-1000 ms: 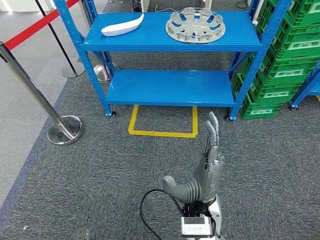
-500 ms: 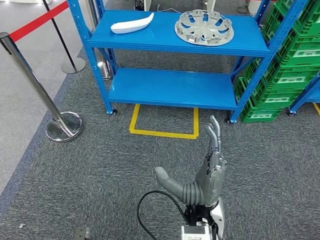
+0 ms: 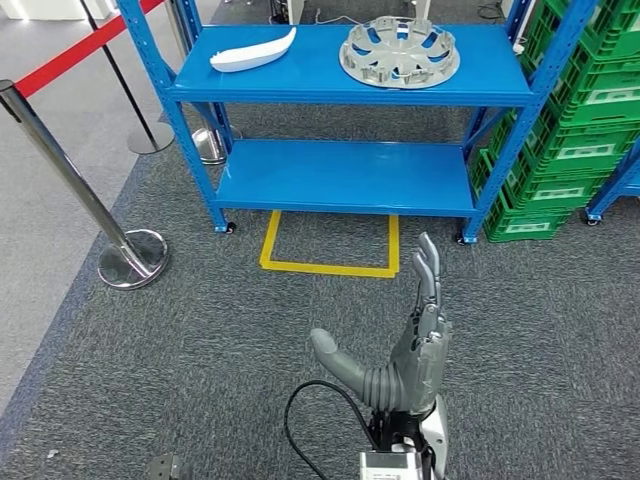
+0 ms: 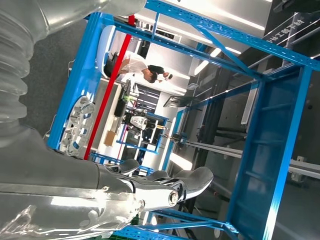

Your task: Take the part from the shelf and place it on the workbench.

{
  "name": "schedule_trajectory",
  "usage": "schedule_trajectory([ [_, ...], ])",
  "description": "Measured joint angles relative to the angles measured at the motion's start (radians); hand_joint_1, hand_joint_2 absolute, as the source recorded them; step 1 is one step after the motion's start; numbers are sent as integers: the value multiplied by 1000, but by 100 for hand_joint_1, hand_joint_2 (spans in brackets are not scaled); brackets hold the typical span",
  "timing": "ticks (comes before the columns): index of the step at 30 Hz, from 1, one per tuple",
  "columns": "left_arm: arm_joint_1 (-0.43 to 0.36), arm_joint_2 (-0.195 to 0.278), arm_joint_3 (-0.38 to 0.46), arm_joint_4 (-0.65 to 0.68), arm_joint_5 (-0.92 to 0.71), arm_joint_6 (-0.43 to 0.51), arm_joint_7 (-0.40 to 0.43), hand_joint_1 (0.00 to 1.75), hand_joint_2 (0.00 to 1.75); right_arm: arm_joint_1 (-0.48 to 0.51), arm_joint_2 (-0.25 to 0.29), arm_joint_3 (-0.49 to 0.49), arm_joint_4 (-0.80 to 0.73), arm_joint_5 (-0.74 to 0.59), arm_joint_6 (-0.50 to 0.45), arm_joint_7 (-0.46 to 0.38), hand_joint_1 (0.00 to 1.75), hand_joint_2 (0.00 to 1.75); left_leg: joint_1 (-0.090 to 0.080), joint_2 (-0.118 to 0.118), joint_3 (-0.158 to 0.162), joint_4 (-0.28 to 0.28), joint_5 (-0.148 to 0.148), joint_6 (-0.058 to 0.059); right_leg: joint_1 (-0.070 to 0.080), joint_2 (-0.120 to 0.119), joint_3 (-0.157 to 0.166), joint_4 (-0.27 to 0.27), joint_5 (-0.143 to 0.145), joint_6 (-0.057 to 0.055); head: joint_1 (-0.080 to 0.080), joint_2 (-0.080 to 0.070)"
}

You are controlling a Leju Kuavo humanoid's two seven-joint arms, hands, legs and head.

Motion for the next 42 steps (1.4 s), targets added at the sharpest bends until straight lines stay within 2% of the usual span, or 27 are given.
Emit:
schedule_trajectory([
  [1, 1, 0, 0, 0, 0, 0, 0, 0, 0, 0, 0, 0, 0, 0, -1, 0, 0, 175, 1, 0, -24, 45, -10, -2, 0, 0, 0, 0, 0, 0, 0, 0],
  [2, 1, 0, 0, 0, 0, 0, 0, 0, 0, 0, 0, 0, 0, 0, -2, 0, 0, 175, 3, 0, -29, 53, 1, -3, 0, -1, 0, 0, 0, 0, 0, 0],
  [3, 1, 0, 1, 0, 0, -1, 0, 0, 0, 0, 0, 0, 0, 0, -2, 0, 0, 175, 4, 1, -16, 21, 29, -4, -1, 0, 1, 0, -1, 1, 0, 0],
  [4, 1, 0, 1, 0, 0, -1, -1, 0, 0, 0, 0, 0, 0, 0, -3, 0, 0, 175, 6, 2, 13, -39, 67, -4, -2, 0, 3, 0, -1, 3, 0, 0],
  [6, -1, -1, 1, 0, 0, -2, -1, 0, 0, 0, 0, 0, 0, 1, -6, 0, 0, 87, 9, 5, 76, -167, 118, -3, 1, 2, 3, 3, -4, 12, -4, 0],
  [8, -3, -3, 1, 0, 0, -2, -1, 0, 0, 1, 0, 0, 0, 2, -10, 1, 0, 0, 8, 4, 98, -218, 123, 9, 6, 4, 0, 3, -4, 24, -4, 0],
  [10, -2, -3, 2, 0, -1, -3, -1, 0, 0, 1, 0, -1, 0, 2, -13, 4, 0, 0, 6, 3, 97, -222, 123, 26, 4, 3, 0, -2, -3, 35, -2, 0],
  [12, -1, -4, 2, 0, -1, -3, -2, 0, 0, 2, 0, -4, 0, 2, -17, 9, 0, 0, 7, 3, 100, -225, 125, 41, 2, 2, -13, 29, -27, 44, 1, 0],
  [13, -1, -4, 2, 0, -1, -3, -3, 0, 0, 3, 0, -5, 0, 3, -19, 10, 0, 0, 7, 3, 101, -226, 125, 47, 1, 2, -35, 77, -55, 47, 4, 0],
  [15, -1, -4, 2, 0, -1, -3, -4, 0, 0, 5, 0, -7, 0, 3, -20, 11, 0, 0, 4, 4, 101, -226, 124, 53, 2, 2, -101, 218, -120, 48, 8, 0],
  [16, 0, -4, 2, 0, -1, -3, -4, 0, 0, 7, 0, -9, 0, 3, -20, 11, 0, 0, 2, 3, 101, -226, 123, 55, 2, 2, -128, 273, -137, 47, 8, 0],
  [17, 0, -4, 2, 0, -1, -3, -4, 0, 0, 9, 0, -10, 0, 2, -21, 12, 0, 0, 0, 3, 102, -226, 123, 56, 3, 2, -139, 293, -133, 46, 8, 0],
  [18, 1, -4, 2, 0, -1, -3, -4, 0, 0, 10, 0, -12, 0, 2, -21, 14, 0, 0, -1, 1, 104, -225, 122, 56, 3, 2, -131, 273, -112, 43, 8, 0],
  [20, 0, -4, 3, 0, -1, -2, -4, 0, 0, 12, 1, -15, 0, 8, -24, 24, 0, 0, -2, -2, 110, -225, 119, 53, 4, 2, -66, 137, -42, 36, 9, 0],
  [22, 0, -5, 4, 0, -2, -1, -4, 0, 0, 15, 6, -23, 1, 37, -28, 40, 0, 0, -5, -4, 112, -223, 115, 45, 5, 3, -10, 26, -5, 30, 8, 0],
  [25, 0, -6, 10, 0, -3, 1, -4, 0, 0, 20, 17, -41, 4, 76, -30, 60, 0, 0, -5, -4, 111, -226, 116, 29, 8, 6, -1, 4, -2, 20, 8, 0],
  [27, 0, -7, 17, 0, -4, 1, -5, 0, 0, 22, 21, -47, 5, 82, -30, 63, 0, 0, -3, -3, 102, -206, 98, 17, 4, 5, 1, 0, 1, 10, 5, 0],
  [28, -1, -7, 20, 0, -4, 1, -5, 0, 0, 22, 22, -47, 6, 86, -30, 62, 0, 0, -3, -2, 85, -168, 74, 11, 1, 3, 2, -3, 2, 6, 3, 0],
  [30, 0, -6, 23, 0, -5, 0, -6, 0, 0, 22, 23, -49, 8, 95, -30, 68, 0, 0, -1, 0, 23, -40, 11, 3, 0, 1, 1, -3, 2, 2, -1, 0],
  [31, 1, -6, 24, 0, -5, -1, -7, 0, 0, 22, 23, -49, 10, 95, -30, 77, 0, 0, 1, 0, -7, 20, -9, 0, 0, 1, 1, -3, 2, 2, 0, 0],
  [32, 1, -6, 26, 0, -4, -3, -7, 0, 0, 22, 23, -48, 11, 95, -30, 87, 0, 0, 2, 0, -26, 53, -11, -2, 0, 1, 1, -3, 2, 2, -1, 0],
  [33, 2, -5, 28, 0, -4, -6, -7, 0, 0, 21, 23, -48, 13, 95, -30, 96, 0, 0, 3, 0, -27, 49, 5, -3, -1, 1, 2, -3, 1, 2, 0, 0],
  [34, 2, -5, 31, 0, -3, -10, -8, 0, 0, 21, 23, -48, 15, 100, -30, 100, 0, 0, 5, 0, -8, 6, 38, -4, -2, 2, 3, -2, 1, 3, 0, 0],
  [36, 1, -6, 38, -1, -2, -25, -14, 0, 0, 21, 23, -47, 16, 114, -30, 95, 0, 0, 9, 3, 57, -128, 103, -7, -2, 4, 4, 0, -2, 11, -2, 0],
  [37, 0, -6, 41, -1, -3, -36, -18, 0, 0, 21, 23, -47, 17, 121, -30, 89, 0, 0, 10, 2, 83, -180, 120, -3, -1, 5, 3, 2, -3, 16, -3, 0],
  [39, -1, -7, 44, -1, -5, -54, -26, 0, 0, 20, 23, -47, 17, 124, -30, 79, 0, 0, 8, -1, 100, -221, 121, 11, 3, 6, 1, 2, -3, 28, -2, 0],
  [42, 0, -8, 46, -1, -7, -60, -30, 0, 0, 20, 22, -47, 17, 123, -31, 74, 0, 0, 8, -1, 99, -223, 124, 36, 0, 4, -6, 15, -16, 42, 2, 0],
])
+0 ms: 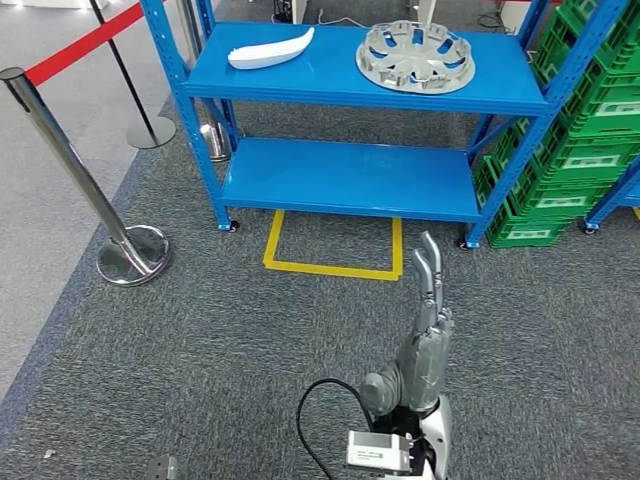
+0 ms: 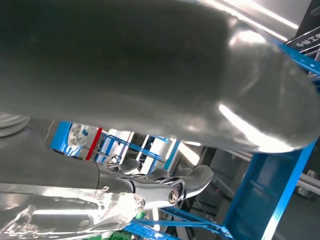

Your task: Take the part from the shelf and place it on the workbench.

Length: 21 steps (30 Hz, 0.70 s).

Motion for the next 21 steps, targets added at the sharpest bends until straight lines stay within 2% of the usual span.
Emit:
schedule_trajectory([
  [1, 0, 0, 0, 0, 0, -1, -1, 0, 0, 0, 0, 0, 0, 0, 0, -1, 0, 0, 1, 0, 1, -1, 1, 6, 0, -1, -16, 36, -23, 3, 2, 0],
  [4, 0, 0, 1, 0, -3, 1, -1, 0, 0, 0, -2, 0, 1, -1, 0, -2, 0, 0, -3, 1, 1, -1, 0, 16, 0, -2, -106, 229, -113, 5, 6, 0],
  [5, 1, 0, 1, 0, -5, 3, -1, 0, 0, 0, -2, 0, 2, -2, 0, -1, 0, 0, -5, 1, 1, -1, 0, 17, 1, -2, -125, 267, -121, 4, 6, 0],
  [6, 1, 0, 1, 0, -8, 5, -1, 0, 0, 0, -3, 1, 2, -3, 0, -1, 0, 0, -5, 0, 2, -1, -1, 17, 1, -2, -126, 268, -109, 3, 6, 0],
  [7, 1, 0, 1, 0, -11, 6, -3, 0, 0, -1, -3, 2, 2, -4, 0, -1, 0, 0, -6, -1, 4, -1, -3, 17, 1, -2, -109, 231, -82, 0, 6, 0],
  [8, 1, 0, 1, 0, -14, 6, -7, 0, 0, -1, -3, 2, 3, -4, 0, -1, 0, 0, -6, -2, 7, -1, -7, 16, 1, -3, -76, 166, -46, -3, 6, 0],
  [9, 1, 0, 0, 0, -18, 4, -13, 0, 0, -1, -4, 3, 3, -4, 0, -2, 0, 0, -7, -3, 10, -1, -13, 12, 1, -3, -39, 94, -23, -5, 7, 0],
  [10, 1, 0, 0, 0, -22, 2, -18, 0, 0, -1, -4, 3, 3, -4, 0, -3, 0, 0, -9, -4, 13, -1, -20, 8, 2, -3, -8, 38, -10, -7, 7, 0],
  [11, 1, 1, 0, 0, -25, 1, -23, 0, 0, -1, -4, 3, 2, -4, 0, -4, 0, 0, -10, -4, 16, -1, -23, 2, 3, -2, 12, 3, -7, -10, 6, 0],
  [15, 0, 2, 0, -1, -30, 11, -23, 0, 0, 1, -4, 3, 1, -4, 0, -11, 0, 0, -8, -2, 22, 5, -24, -20, 4, 0, 26, -11, -3, -28, 5, 0],
  [17, -1, 2, 1, -1, -30, 19, -18, 0, 0, 1, -4, 4, 0, -3, 0, -13, 0, 0, -6, 1, -14, 75, -61, -29, 0, -2, 34, -16, -5, -36, 2, 0],
  [19, 0, 2, 1, -1, -30, 27, -12, 0, 0, 2, -4, 4, -1, -3, 0, -14, 0, 0, -6, 2, -92, 210, -110, -36, 0, -3, 39, -17, -10, -42, 0, 0],
  [20, 1, 2, 1, -1, -30, 30, -9, 0, 0, 3, -4, 4, -1, -3, 0, -14, 0, 0, -5, 2, -128, 265, -120, -37, 0, -3, 41, -17, -13, -44, 0, 0],
  [21, 2, 2, 2, -1, -30, 33, -7, 0, 0, 3, -4, 4, 0, -2, 0, -15, 0, 0, -5, 2, -151, 289, -110, -38, 0, -1, 44, -17, -16, -45, 0, 0],
])
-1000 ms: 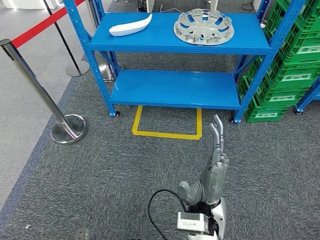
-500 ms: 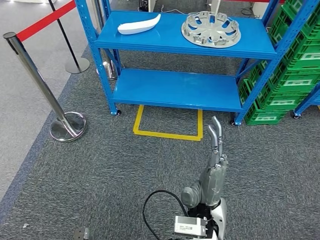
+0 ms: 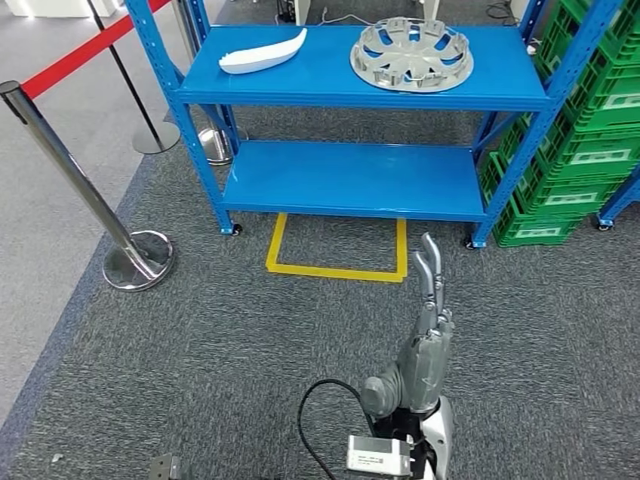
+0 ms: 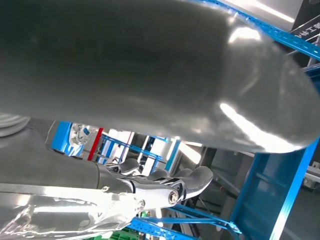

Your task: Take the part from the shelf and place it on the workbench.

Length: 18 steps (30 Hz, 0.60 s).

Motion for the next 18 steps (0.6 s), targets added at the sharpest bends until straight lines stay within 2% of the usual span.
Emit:
schedule_trajectory([
  [1, 0, 0, 0, 0, 0, 2, 1, 0, 0, 0, 0, 0, 0, 1, 0, -1, 0, 0, 0, 0, -4, -14, 29, 0, 0, 2, 5, 0, -4, 1, 0, 0],
  [3, 0, 0, 0, 0, -1, 6, 3, 0, 0, 0, 0, 0, 0, 3, 0, -2, 0, 0, 1, 2, 37, -132, 120, 3, 0, 4, 18, 0, -16, 7, 0, 0],
  [4, -1, -1, 0, 0, -2, 8, 4, 0, 0, 0, 0, 0, -1, 4, 0, -3, 0, 0, 1, 4, 65, -198, 148, 5, 2, 5, 22, 2, -24, 12, -2, 0],
  [5, -2, -2, 0, 0, -2, 10, 6, 0, 0, 0, 0, 0, -1, 5, 0, -4, 0, 0, 1, 6, 86, -245, 160, 10, 5, 5, 24, 3, -31, 17, -3, 0],
  [7, -4, -3, 1, 0, -2, 12, 9, 0, 0, 0, 0, 0, -3, 6, 0, -5, 0, 0, 0, 6, 100, -276, 148, 24, 9, 5, 24, 0, -39, 27, -3, 0],
  [10, -3, -4, 2, 0, -1, 14, 14, 0, 0, 0, 0, 0, -5, 7, 0, -7, 0, 0, 2, 5, 103, -278, 143, 44, 8, 2, 25, 14, -57, 42, 1, 0],
  [12, -4, -5, 4, 0, -1, 16, 17, 0, 0, 0, 0, 0, -8, 8, 0, -8, 0, 0, 3, 5, 107, -280, 139, 54, 7, 1, -20, 110, -109, 47, 4, 0],
  [14, -5, -5, 6, 0, -2, 18, 19, 0, 0, 1, 0, -1, -8, 10, 0, -9, 0, 0, 1, 5, 109, -280, 134, 58, 7, 1, -96, 245, -162, 49, 5, 0],
  [15, -5, -5, 6, 0, -3, 17, 19, 0, 0, 1, 0, -1, -8, 12, 0, -10, 0, 0, 0, 4, 111, -280, 130, 60, 8, 1, -122, 282, -165, 48, 5, 0],
  [16, -4, -5, 6, 0, -4, 15, 19, 0, 0, 1, 0, -1, -8, 14, 0, -11, 0, 0, -1, 3, 115, -279, 124, 60, 8, 1, -131, 281, -145, 46, 5, 0],
  [17, -4, -5, 6, 0, -6, 12, 18, 0, 0, 2, 0, -1, -9, 15, 0, -12, 0, 0, -1, 1, 122, -279, 117, 59, 8, 1, -120, 244, -108, 44, 5, 0],
  [18, -3, -5, 7, 0, -8, 8, 16, 0, 0, 2, 0, -1, -10, 17, 0, -14, 0, 0, -1, -1, 131, -279, 110, 57, 8, 0, -94, 180, -64, 42, 5, 0],
])
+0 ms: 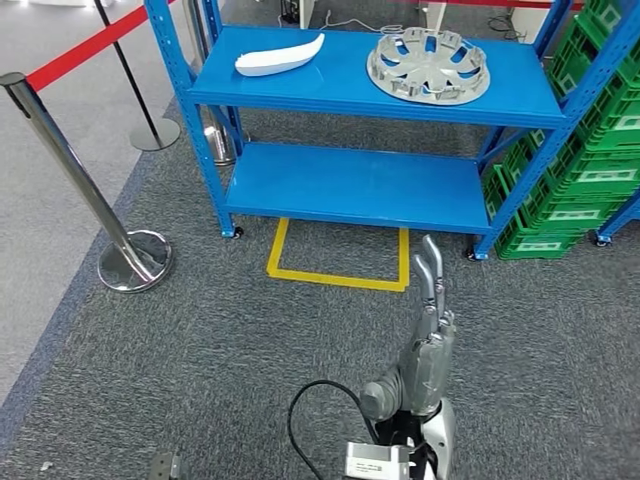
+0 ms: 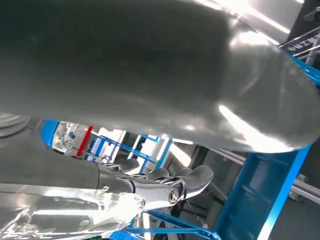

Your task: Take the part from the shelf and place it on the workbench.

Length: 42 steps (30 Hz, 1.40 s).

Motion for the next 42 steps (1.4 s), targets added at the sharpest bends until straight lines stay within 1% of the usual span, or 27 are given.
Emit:
schedule_trajectory([
  [1, 0, 0, 0, 0, -2, -3, -2, 0, 0, 0, 0, 0, -1, 2, 0, -2, 0, 0, -2, -1, 9, 1, -8, -4, 0, -1, 29, -68, 32, -2, 0, 0],
  [3, 0, 0, 0, 0, -5, -5, -4, 0, 0, 2, 0, -1, -4, 6, 0, -5, 0, 0, -6, -2, 22, 3, -21, -15, 1, -1, 70, -151, 57, -10, 0, 0],
  [7, 0, 0, 0, -1, -7, -5, -6, 0, 0, 5, 0, -1, -9, 7, 0, -9, 0, 0, -4, -1, 30, 13, -29, -38, 1, 1, 91, -168, 57, -31, -3, 0],
  [9, -2, -1, 0, -2, -9, -2, -7, 0, 0, 6, 0, -1, -11, 8, 0, -10, 0, 0, -3, 1, -12, 92, -64, -48, -4, -1, 108, -176, 53, -40, -9, 0],
  [11, -1, 0, 0, -2, -10, 3, -7, 0, 0, 6, 0, -1, -11, 9, 0, -11, 0, 0, -3, 1, -95, 222, -105, -55, -5, 0, 118, -179, 43, -46, -12, 0],
  [12, 0, 0, 0, -2, -11, 6, -6, 0, 0, 6, 0, -1, -11, 10, 0, -12, 0, 0, -2, 1, -130, 267, -107, -56, -5, 1, 124, -179, 36, -47, -12, 0],
  [13, 1, 0, 0, -2, -11, 7, -5, 0, 0, 7, 0, -1, -12, 10, 0, -12, 0, 0, -2, 1, -150, 278, -88, -56, -5, 3, 133, -179, 29, -46, -12, 0],
  [14, 1, 0, 0, -2, -11, 9, -4, 0, 0, 7, 0, -1, -12, 10, 0, -13, 0, 0, -2, 1, -151, 252, -48, -55, -5, 5, 144, -179, 19, -44, -12, 0],
  [16, 1, 0, 1, -2, -11, 11, -3, 0, 0, 7, 0, -2, -12, 11, 0, -14, 0, 0, -3, 2, -113, 138, 45, -50, -6, 7, 170, -180, -3, -36, -11, 0],
  [17, 1, 0, 1, -2, -11, 11, -3, 0, 0, 7, 0, -2, -12, 12, 0, -15, 0, 0, -4, 3, -90, 87, 70, -47, -5, 7, 179, -180, -15, -31, -12, 0],
  [18, 0, -1, 2, -2, -11, 11, -3, 0, 0, 7, 0, -2, -12, 12, 0, -16, 0, 0, -6, 3, -73, 52, 73, -40, -3, 7, 183, -181, -23, -26, -13, 0],
  [19, -1, -1, 4, -2, -11, 12, -3, 0, 0, 7, 0, -2, -13, 13, 0, -16, 0, 0, -7, 2, -63, 36, 61, -32, -1, 6, 185, -184, -29, -23, -12, 0],
  [22, -1, -1, 11, -2, -11, 12, -3, 0, 0, 8, 0, -3, -14, 14, 0, -17, 0, 0, -5, 1, -49, 16, 38, -10, 0, 4, 191, -190, -40, -9, -9, 0],
  [23, -1, -2, 12, -2, -11, 12, -3, 0, 0, 8, 0, -3, -14, 14, 0, -17, 0, 0, -3, 1, -44, 12, 34, -4, 1, 3, 183, -169, -53, -4, -8, 0],
  [24, -2, -2, 13, -2, -11, 12, -3, 0, 0, 8, 0, -3, -15, 14, 0, -17, 0, 0, -1, 1, -39, 9, 31, 1, 1, 2, 162, -125, -74, -1, -6, 0],
  [26, -4, -2, 15, -2, -12, 12, -3, 0, 0, 8, 0, -3, -15, 15, 0, -18, 0, 0, -2, 2, -33, 8, 24, 8, 1, 1, 82, 8, -122, 1, -4, 0],
  [27, -4, -2, 16, -2, -12, 12, -3, 0, 0, 8, 0, -4, -15, 15, 0, -18, 0, 0, -2, 2, -29, 8, 20, 9, 1, 1, 41, 65, -134, 1, -4, 0],
  [28, -3, -1, 16, -2, -13, 11, -2, 0, 0, 8, 0, -4, -15, 15, 0, -18, 0, 0, -2, 1, -25, 9, 17, 9, 1, 1, 12, 93, -125, 0, -4, 0],
  [29, -2, -1, 16, -2, -15, 9, -1, 0, 0, 8, 0, -4, -15, 15, 0, -18, 0, 0, -2, 0, -19, 9, 12, 9, 1, 1, 0, 82, -94, 0, -4, 0],
  [31, -1, -1, 16, -2, -19, 5, 2, 0, 0, 8, 0, -4, -15, 15, 0, -18, 0, 0, -2, -3, -3, 9, 3, 4, 1, 1, 20, -25, 5, -4, -4, 0],
  [32, -2, -2, 16, -2, -20, 4, 3, 0, 0, 8, 0, -4, -15, 16, 0, -18, 0, 0, -4, -4, 3, 10, -2, -1, 1, 1, 36, -83, 41, -6, -4, 0],
  [33, -2, -1, 16, -2, -22, 4, 3, 0, 0, 9, 0, -4, -15, 17, 0, -18, 0, 0, -5, -5, 5, 11, -5, -6, 2, 2, 50, -125, 62, -9, -5, 0],
  [34, -3, -1, 16, -2, -23, 4, 3, 0, 0, 9, 0, -4, -15, 19, 0, -18, 0, 0, -7, -5, 5, 12, -6, -12, 3, 3, 56, -146, 68, -12, -5, 0],
  [37, -3, -1, 16, -2, -24, 5, 3, 0, 0, 10, 0, -4, -15, 22, 0, -19, 0, 0, -6, -4, 5, 10, -5, -26, 3, 8, 59, -155, 68, -25, -5, 0],
  [38, -4, -1, 16, -2, -24, 5, 3, 0, 0, 10, 0, -4, -15, 23, 0, -19, 0, 0, -6, -3, 0, 20, -14, -32, 1, 7, 61, -157, 69, -30, -7, 0],
  [40, -4, -1, 16, -2, -25, 5, 3, 0, 0, 10, 0, -4, -15, 24, 0, -19, 0, 0, -5, -1, -37, 100, -62, -43, -4, 4, 64, -161, 70, -38, -9, 0],
  [42, -3, 0, 16, -2, -25, 5, 3, 0, 0, 10, 0, -4, -15, 24, 0, -19, 0, 0, -4, 0, -103, 230, -116, -50, -4, 2, 64, -161, 69, -42, -11, 0],
])
